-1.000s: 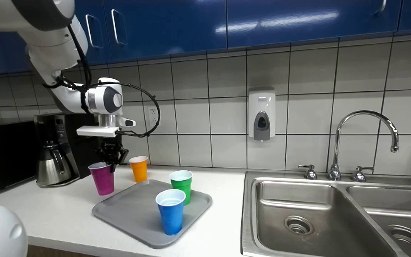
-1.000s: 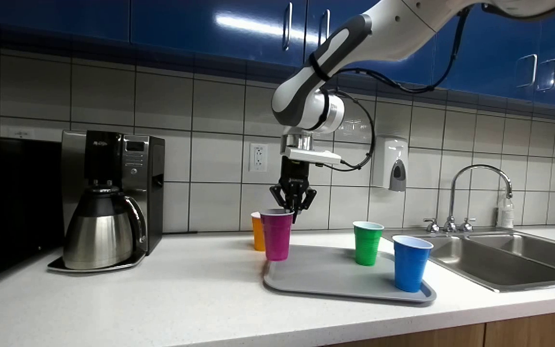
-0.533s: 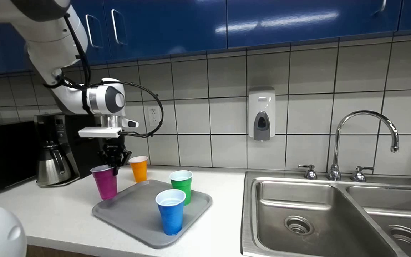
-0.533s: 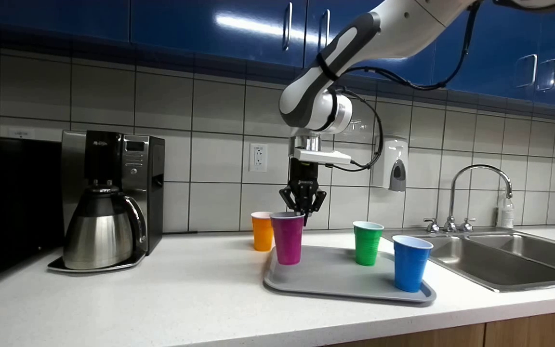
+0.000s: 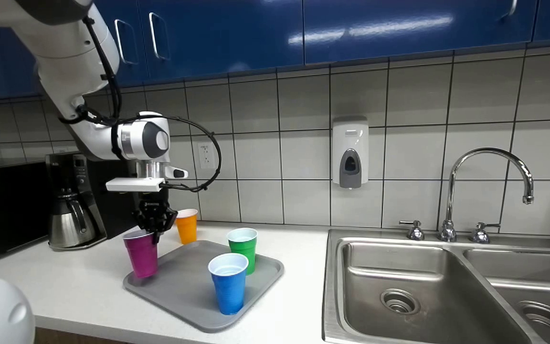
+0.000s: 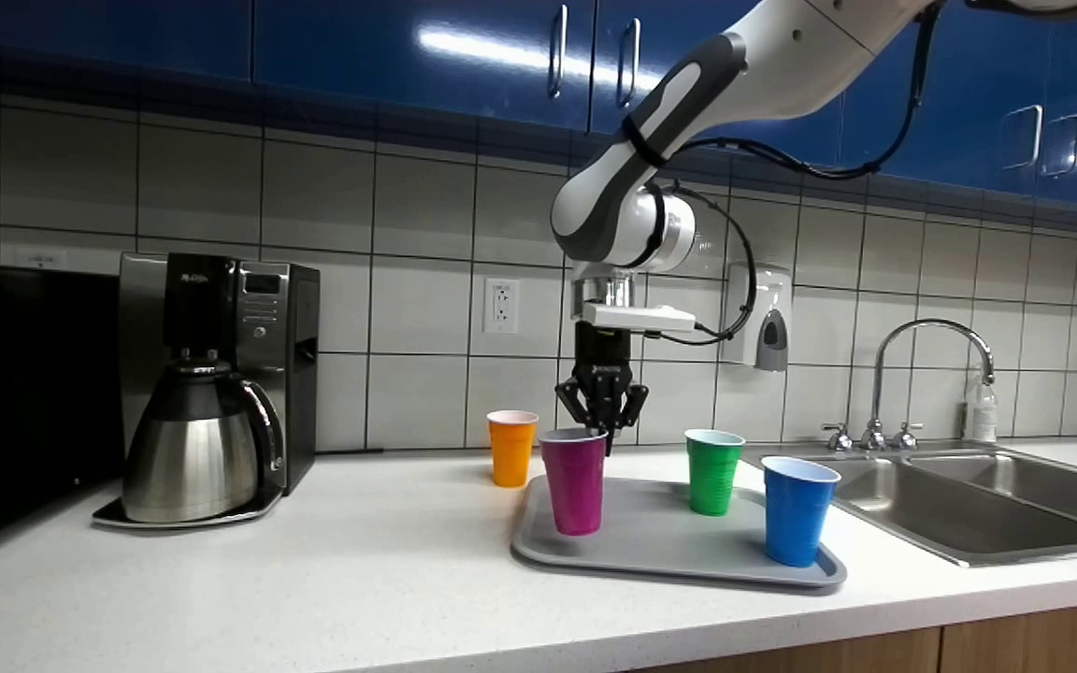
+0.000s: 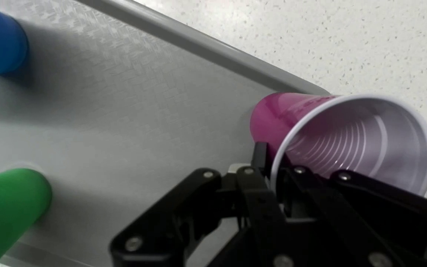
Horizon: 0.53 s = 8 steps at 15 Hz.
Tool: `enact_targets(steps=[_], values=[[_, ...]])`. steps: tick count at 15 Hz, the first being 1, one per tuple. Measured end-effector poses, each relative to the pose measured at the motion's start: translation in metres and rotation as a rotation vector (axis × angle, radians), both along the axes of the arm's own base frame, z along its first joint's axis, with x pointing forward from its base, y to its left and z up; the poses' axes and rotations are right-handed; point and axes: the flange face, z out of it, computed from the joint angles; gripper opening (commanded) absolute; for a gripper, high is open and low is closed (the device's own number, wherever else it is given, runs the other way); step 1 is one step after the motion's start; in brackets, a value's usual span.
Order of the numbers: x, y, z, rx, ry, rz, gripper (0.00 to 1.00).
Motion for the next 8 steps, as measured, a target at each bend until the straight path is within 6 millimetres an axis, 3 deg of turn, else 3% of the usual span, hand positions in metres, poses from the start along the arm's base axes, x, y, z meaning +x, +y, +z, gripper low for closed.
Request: enact_targets(steps=[8], values=[[-0.0017, -0.0023, -0.0054, 0.002, -0.007, -0.005, 0.02]])
